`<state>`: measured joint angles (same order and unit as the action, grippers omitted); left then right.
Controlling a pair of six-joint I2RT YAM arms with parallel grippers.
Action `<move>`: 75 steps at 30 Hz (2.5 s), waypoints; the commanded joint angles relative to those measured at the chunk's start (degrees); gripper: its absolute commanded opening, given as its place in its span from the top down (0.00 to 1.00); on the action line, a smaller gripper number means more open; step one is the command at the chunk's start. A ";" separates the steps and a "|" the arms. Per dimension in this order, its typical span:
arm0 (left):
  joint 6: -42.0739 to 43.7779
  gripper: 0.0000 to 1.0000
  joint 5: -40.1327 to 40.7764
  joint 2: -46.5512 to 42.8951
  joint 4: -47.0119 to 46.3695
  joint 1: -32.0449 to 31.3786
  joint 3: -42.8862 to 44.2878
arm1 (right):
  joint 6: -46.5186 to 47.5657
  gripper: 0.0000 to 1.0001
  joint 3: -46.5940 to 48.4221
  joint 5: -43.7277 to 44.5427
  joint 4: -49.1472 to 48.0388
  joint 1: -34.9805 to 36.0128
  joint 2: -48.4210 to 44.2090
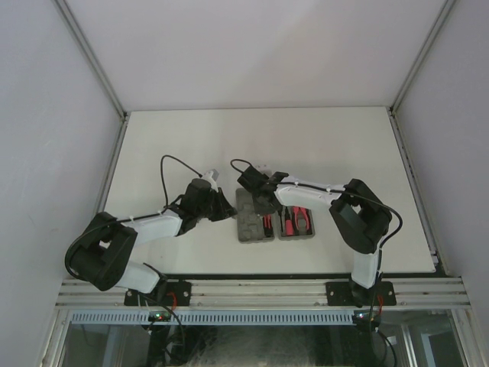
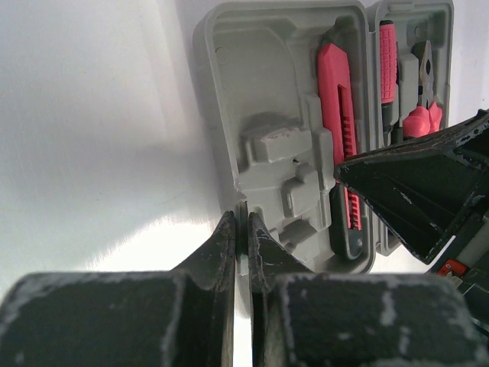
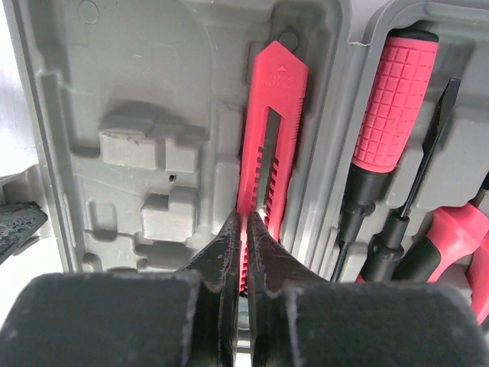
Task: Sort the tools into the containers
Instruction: Place the utility knife in the storage box, then pick up the engineering item from the center of the board.
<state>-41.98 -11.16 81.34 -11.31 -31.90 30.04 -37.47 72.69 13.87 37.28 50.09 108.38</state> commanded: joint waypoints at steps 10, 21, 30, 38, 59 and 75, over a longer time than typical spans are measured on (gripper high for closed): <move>0.40 1.00 -0.32 -0.64 2.73 -0.09 -0.72 | -2.06 0.96 -4.34 -4.87 -1.66 0.91 -3.03; -0.36 0.99 -0.01 -0.69 2.47 -0.14 -1.08 | 1.58 0.87 -4.46 -3.28 -6.56 2.33 -17.13; -0.37 0.85 0.16 -4.25 3.60 -0.12 -1.61 | -0.26 0.74 -14.20 6.49 -12.27 8.74 -27.85; -0.20 0.63 2.77 -10.61 8.58 -0.09 -1.77 | -5.39 0.64 -25.60 14.51 -15.23 12.52 -40.61; -1.51 0.53 30.53 -25.75 34.84 1.41 2.31 | -6.78 0.57 -36.95 17.23 -12.83 11.14 -52.65; 3.02 0.41 32.86 -17.11 36.69 7.12 10.77 | -6.50 0.57 -41.45 12.07 -12.56 7.49 -56.59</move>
<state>-41.45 20.29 61.89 25.98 -26.02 35.88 -43.92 31.77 27.49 25.15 58.37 53.01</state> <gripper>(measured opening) 0.566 0.429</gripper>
